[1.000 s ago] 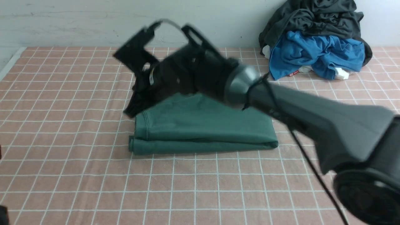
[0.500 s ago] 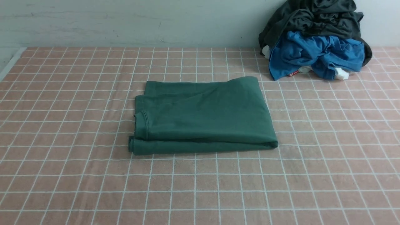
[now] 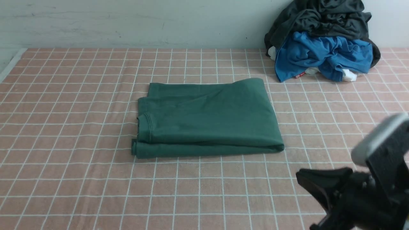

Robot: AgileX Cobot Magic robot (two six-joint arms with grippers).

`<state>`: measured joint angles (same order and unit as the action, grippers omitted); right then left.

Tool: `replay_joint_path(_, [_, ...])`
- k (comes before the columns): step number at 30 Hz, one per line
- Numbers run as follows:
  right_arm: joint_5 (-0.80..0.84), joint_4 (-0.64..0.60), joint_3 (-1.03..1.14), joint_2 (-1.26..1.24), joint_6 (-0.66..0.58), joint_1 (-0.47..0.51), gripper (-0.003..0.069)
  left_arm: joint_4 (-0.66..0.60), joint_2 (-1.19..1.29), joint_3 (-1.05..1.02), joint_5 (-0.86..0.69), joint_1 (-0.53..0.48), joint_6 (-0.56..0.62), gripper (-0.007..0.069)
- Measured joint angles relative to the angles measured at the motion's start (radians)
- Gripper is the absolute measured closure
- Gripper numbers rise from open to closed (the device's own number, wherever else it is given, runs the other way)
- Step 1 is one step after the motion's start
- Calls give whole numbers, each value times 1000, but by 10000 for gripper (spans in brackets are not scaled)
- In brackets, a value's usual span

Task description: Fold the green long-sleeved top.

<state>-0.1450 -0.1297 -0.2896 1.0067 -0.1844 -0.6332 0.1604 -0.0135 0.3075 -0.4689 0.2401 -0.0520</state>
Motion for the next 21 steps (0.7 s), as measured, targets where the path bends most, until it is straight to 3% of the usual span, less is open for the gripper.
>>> replay_joint_path(5, [-262,-24,229,0,0,0,671,0,0,0,0,0,0,631])
replay_joint_path(9, [-332,-88,307,-15,-1,0,671,0,0,0,-1,0,0,631])
replay_joint_path(13, [-293,-173,308,-114,-51,22,671,0,-1,0,-2,-1,0,631])
replay_joint_path(17, [-157,-229,312,-327,-175,107,671,4,-1,0,-3,-1,0,631])
replay_joint_path(21, [52,-196,316,-611,-219,266,671,8,-1,0,-3,-1,0,631])
